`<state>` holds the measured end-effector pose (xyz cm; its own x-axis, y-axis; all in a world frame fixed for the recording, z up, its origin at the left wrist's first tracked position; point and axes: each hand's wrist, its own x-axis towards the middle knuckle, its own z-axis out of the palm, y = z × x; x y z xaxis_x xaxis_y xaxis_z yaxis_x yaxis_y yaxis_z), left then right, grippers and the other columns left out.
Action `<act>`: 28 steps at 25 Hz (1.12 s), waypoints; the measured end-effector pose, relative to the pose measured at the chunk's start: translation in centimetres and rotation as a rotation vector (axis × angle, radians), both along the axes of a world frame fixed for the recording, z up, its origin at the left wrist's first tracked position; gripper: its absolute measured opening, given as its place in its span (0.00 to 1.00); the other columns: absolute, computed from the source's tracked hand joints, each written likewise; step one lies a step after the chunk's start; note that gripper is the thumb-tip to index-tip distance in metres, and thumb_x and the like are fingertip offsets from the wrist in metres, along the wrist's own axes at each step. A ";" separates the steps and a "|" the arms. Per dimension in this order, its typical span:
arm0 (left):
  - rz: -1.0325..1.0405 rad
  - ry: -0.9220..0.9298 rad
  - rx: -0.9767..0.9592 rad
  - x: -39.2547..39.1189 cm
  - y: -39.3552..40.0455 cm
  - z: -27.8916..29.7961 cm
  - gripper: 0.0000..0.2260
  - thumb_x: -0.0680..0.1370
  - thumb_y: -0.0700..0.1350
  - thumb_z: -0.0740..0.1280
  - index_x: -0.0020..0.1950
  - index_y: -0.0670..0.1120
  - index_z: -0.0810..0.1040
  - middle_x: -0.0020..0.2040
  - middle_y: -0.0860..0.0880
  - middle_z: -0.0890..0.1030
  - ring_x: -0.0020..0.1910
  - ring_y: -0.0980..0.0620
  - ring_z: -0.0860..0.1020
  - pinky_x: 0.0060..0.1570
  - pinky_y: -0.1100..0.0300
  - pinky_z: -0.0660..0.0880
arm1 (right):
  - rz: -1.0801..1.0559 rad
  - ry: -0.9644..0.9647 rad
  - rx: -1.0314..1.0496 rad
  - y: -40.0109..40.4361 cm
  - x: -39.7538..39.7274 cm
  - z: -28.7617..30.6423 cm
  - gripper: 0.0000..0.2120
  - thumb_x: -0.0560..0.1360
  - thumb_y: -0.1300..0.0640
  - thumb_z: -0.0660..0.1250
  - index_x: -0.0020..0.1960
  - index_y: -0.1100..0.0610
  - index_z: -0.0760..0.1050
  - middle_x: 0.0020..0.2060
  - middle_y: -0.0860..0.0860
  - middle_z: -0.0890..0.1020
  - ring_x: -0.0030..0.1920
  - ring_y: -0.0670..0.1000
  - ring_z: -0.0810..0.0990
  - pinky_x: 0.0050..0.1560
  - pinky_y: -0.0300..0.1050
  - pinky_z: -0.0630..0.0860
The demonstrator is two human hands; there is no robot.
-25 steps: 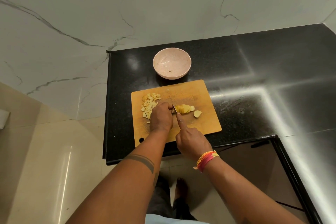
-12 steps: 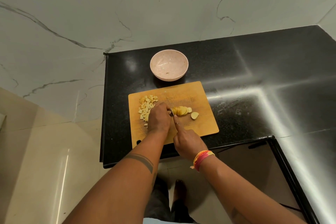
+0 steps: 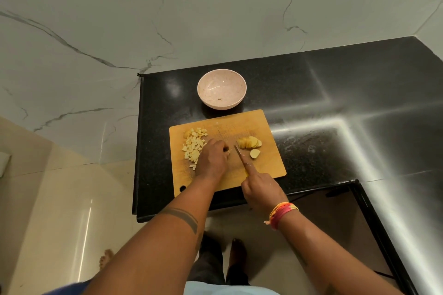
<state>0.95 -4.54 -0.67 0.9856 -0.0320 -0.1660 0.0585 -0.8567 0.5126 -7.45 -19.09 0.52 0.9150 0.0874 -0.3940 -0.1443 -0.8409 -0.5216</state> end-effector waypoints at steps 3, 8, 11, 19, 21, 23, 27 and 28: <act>-0.024 0.024 -0.007 -0.8 0.4 0.0 0.09 0.82 0.46 0.67 0.61 0.49 0.81 0.57 0.50 0.78 0.55 0.50 0.76 0.54 0.57 0.75 | 0.006 0.009 0.013 1.0 -1.1 0.1 0.36 0.81 0.55 0.56 0.83 0.43 0.43 0.33 0.52 0.78 0.31 0.53 0.75 0.30 0.49 0.68; -0.021 0.025 -0.046 -1.3 1.1 -0.4 0.10 0.82 0.46 0.67 0.63 0.49 0.80 0.57 0.51 0.78 0.56 0.51 0.77 0.55 0.57 0.75 | -0.029 -0.003 0.025 2.0 -2.0 -0.3 0.35 0.80 0.53 0.55 0.82 0.43 0.44 0.34 0.51 0.79 0.32 0.53 0.77 0.37 0.56 0.78; -0.025 0.036 -0.038 -1.0 0.9 -0.5 0.11 0.82 0.46 0.67 0.63 0.50 0.81 0.58 0.51 0.78 0.57 0.50 0.77 0.55 0.56 0.76 | -0.031 0.006 0.024 2.1 -1.9 -0.4 0.35 0.79 0.53 0.55 0.82 0.42 0.44 0.34 0.51 0.79 0.32 0.53 0.77 0.38 0.57 0.78; -0.014 0.068 -0.029 -0.7 0.4 -0.5 0.11 0.81 0.45 0.67 0.63 0.50 0.81 0.59 0.51 0.78 0.57 0.50 0.77 0.57 0.54 0.77 | -0.029 -0.005 0.034 1.6 -1.9 -0.1 0.35 0.80 0.53 0.55 0.82 0.42 0.44 0.34 0.50 0.78 0.32 0.53 0.77 0.35 0.56 0.77; 0.019 0.078 -0.033 -0.6 0.2 -0.4 0.10 0.81 0.44 0.67 0.62 0.50 0.81 0.57 0.50 0.79 0.55 0.50 0.77 0.56 0.53 0.78 | -0.032 -0.003 0.031 1.9 -2.0 -0.1 0.35 0.80 0.53 0.55 0.82 0.42 0.43 0.34 0.51 0.78 0.32 0.53 0.76 0.35 0.54 0.75; 0.069 0.085 -0.053 -0.5 0.0 -0.4 0.09 0.81 0.44 0.67 0.60 0.50 0.82 0.55 0.50 0.80 0.54 0.50 0.79 0.55 0.53 0.79 | -0.034 -0.003 0.030 2.0 -1.8 -0.1 0.35 0.81 0.54 0.55 0.83 0.43 0.43 0.34 0.51 0.78 0.32 0.52 0.76 0.34 0.53 0.74; 0.140 0.137 -0.076 0.0 0.1 -0.3 0.08 0.81 0.44 0.69 0.59 0.51 0.83 0.55 0.49 0.83 0.51 0.50 0.80 0.50 0.57 0.77 | -0.017 0.017 0.028 2.2 -1.1 -0.1 0.34 0.82 0.54 0.55 0.83 0.44 0.44 0.34 0.51 0.78 0.32 0.53 0.76 0.34 0.51 0.72; 0.143 0.148 -0.073 0.1 0.2 -0.3 0.08 0.80 0.44 0.69 0.59 0.51 0.83 0.55 0.49 0.83 0.50 0.50 0.80 0.49 0.58 0.77 | -0.016 0.023 0.026 2.4 -0.9 -0.1 0.33 0.82 0.54 0.54 0.83 0.44 0.45 0.34 0.52 0.78 0.32 0.53 0.76 0.34 0.52 0.73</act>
